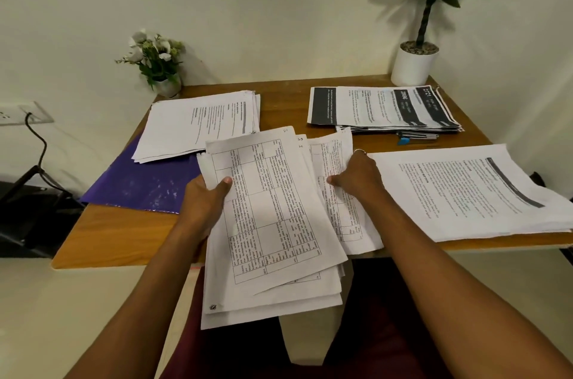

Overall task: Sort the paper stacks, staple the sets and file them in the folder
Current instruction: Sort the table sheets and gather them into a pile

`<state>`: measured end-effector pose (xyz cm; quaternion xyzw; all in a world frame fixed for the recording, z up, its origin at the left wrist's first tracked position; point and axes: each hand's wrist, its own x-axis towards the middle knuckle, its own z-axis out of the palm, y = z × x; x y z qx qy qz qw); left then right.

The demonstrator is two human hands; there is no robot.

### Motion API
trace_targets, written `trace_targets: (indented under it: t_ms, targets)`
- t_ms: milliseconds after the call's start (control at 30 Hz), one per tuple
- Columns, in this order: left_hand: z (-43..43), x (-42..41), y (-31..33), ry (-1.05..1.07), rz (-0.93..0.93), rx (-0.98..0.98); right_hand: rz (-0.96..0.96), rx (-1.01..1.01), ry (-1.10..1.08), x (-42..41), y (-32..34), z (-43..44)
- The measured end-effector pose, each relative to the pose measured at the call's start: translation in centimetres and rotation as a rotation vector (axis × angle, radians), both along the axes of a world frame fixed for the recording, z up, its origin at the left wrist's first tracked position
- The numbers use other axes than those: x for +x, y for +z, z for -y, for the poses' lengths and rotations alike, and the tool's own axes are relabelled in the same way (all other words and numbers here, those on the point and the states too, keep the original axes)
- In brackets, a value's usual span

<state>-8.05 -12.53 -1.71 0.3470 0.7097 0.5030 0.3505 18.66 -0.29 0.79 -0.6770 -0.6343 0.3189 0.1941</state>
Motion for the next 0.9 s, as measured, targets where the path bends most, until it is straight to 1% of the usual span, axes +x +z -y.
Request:
trace_targets:
  t_ms: [67,100,133,200,233,267,333,433,500,633,667,700,767,800,900]
  targets:
    - [0.0,-0.1,0.1,0.006,0.091,0.027,-0.052,-0.041,0.031,0.4,0.4,0.1]
    - [-0.1,-0.2,0.3,0.021,0.17,0.039,-0.116,-0.056,0.052,0.6,0.6,0.3]
    - [-0.1,-0.4,0.5,0.036,0.261,0.051,-0.228,-0.071,0.064,0.8,0.7,0.4]
    - [-0.1,-0.7,0.8,0.048,0.409,0.069,-0.529,-0.136,0.051,1.2,1.0,0.6]
    - [-0.1,-0.7,0.9,0.045,0.445,0.069,-0.664,-0.174,0.05,1.5,1.3,0.8]
    - [-0.2,-0.6,1.0,0.044,0.465,0.069,-0.751,-0.198,0.062,1.7,1.5,0.9]
    - [-0.6,0.0,1.2,0.054,0.49,0.068,-0.777,-0.223,0.116,2.1,1.9,1.3]
    - [-1.5,1.7,1.8,0.075,0.517,0.056,-0.725,-0.247,0.221,2.1,2.2,2.2]
    - [-2.1,2.9,2.4,0.074,0.479,0.025,-0.688,-0.27,0.243,2.0,2.6,2.9]
    - [-3.1,4.2,2.7,0.079,0.37,-0.001,-0.874,-0.424,0.177,2.2,3.4,2.9]
    - [-3.3,4.4,2.6,0.081,0.374,0.001,-0.851,-0.408,0.194,2.2,3.3,2.8]
    - [-3.3,4.6,2.6,0.086,0.39,0.017,-0.782,-0.357,0.228,2.1,3.1,2.7]
    - [-3.2,5.1,3.1,0.082,0.399,0.082,-0.652,-0.216,0.265,1.9,2.8,2.6]
    - [-3.1,5.4,3.7,0.075,0.389,0.137,-0.657,-0.167,0.268,1.8,2.8,2.5]
    - [-2.5,6.3,7.2,0.043,0.353,0.373,-0.799,-0.027,0.246,1.3,4.5,2.4]
